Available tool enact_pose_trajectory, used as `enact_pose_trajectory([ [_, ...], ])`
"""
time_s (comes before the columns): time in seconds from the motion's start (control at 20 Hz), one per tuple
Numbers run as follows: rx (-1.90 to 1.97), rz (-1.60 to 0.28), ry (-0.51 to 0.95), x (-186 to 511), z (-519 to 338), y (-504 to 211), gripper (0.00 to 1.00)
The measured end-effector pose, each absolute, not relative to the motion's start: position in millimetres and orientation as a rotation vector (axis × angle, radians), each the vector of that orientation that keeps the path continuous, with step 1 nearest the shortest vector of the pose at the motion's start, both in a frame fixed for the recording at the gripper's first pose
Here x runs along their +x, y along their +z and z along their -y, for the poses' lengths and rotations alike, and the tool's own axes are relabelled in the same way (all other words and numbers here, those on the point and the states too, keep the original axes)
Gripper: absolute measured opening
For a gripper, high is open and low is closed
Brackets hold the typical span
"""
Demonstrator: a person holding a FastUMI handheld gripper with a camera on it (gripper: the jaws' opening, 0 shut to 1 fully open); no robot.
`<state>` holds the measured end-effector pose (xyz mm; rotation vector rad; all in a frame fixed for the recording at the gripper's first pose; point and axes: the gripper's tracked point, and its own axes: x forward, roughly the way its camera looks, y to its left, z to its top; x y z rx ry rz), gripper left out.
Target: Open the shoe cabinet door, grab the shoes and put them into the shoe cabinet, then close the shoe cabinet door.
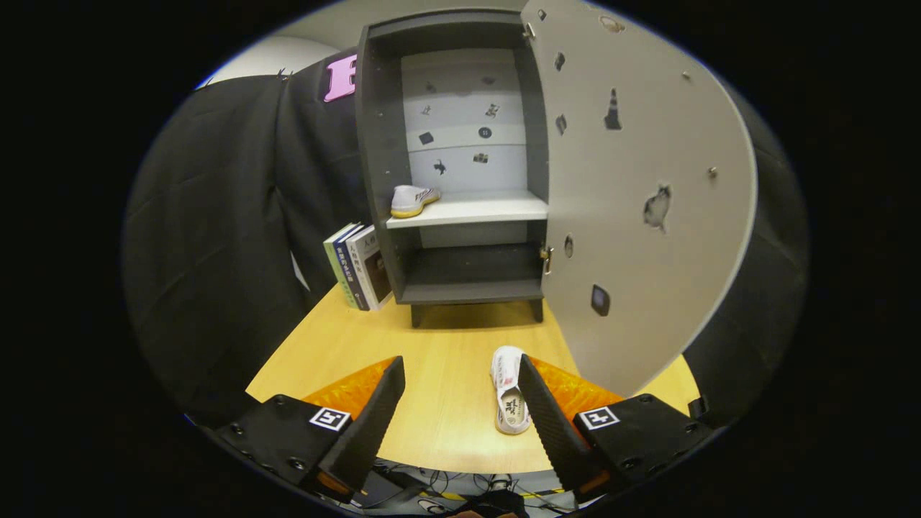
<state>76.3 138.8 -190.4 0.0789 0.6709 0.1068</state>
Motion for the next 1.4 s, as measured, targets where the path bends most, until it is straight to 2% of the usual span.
enact_pose_trajectory([
  [0.4, 0.074, -0.905, 0.154, 110, -134, -317, 0.99],
  [0.9, 0.091, -1.086, 0.151, 123, -120, -430, 0.99],
  [1.25, 0.063, -1.123, 0.145, 139, -121, -471, 0.99],
  [1.4, 0.043, -1.069, 0.125, 154, -122, -476, 0.99],
])
